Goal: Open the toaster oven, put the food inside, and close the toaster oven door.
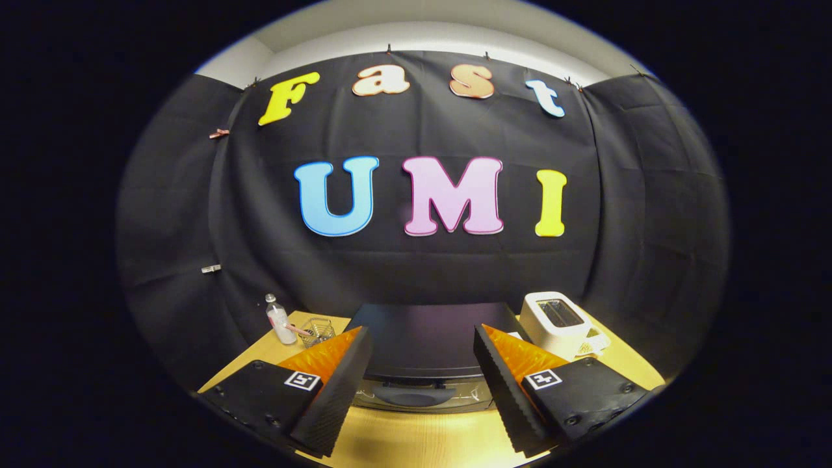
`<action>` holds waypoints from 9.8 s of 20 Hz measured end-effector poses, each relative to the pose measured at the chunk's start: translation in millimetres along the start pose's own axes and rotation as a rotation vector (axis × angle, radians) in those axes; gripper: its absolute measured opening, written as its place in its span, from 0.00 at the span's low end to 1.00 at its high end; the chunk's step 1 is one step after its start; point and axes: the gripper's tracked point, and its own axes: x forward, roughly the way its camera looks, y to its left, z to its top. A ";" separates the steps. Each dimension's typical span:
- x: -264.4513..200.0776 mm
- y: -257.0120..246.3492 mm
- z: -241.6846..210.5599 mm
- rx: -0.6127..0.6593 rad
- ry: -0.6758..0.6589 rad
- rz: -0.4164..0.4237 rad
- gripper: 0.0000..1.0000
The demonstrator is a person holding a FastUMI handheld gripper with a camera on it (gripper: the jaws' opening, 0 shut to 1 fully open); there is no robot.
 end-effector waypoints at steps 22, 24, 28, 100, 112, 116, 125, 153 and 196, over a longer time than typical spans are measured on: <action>49.4 14.0 -127.8 -0.018 0.302 -0.045 0.99; 40.0 14.2 -129.4 -0.012 0.303 -0.047 0.99; 19.9 12.1 -147.4 0.002 0.324 -0.046 0.99; -57.2 -346.8 -235.4 0.659 0.816 0.195 0.17; -74.6 -285.3 -123.0 0.654 0.580 0.234 0.17; -76.5 -214.9 -92.5 0.701 0.526 0.299 0.17; -56.5 -73.1 -104.2 0.724 0.528 0.378 0.17; 97.8 -68.6 -200.2 0.517 0.463 -0.020 0.46; -57.7 -5.6 -326.3 0.025 0.856 0.012 0.99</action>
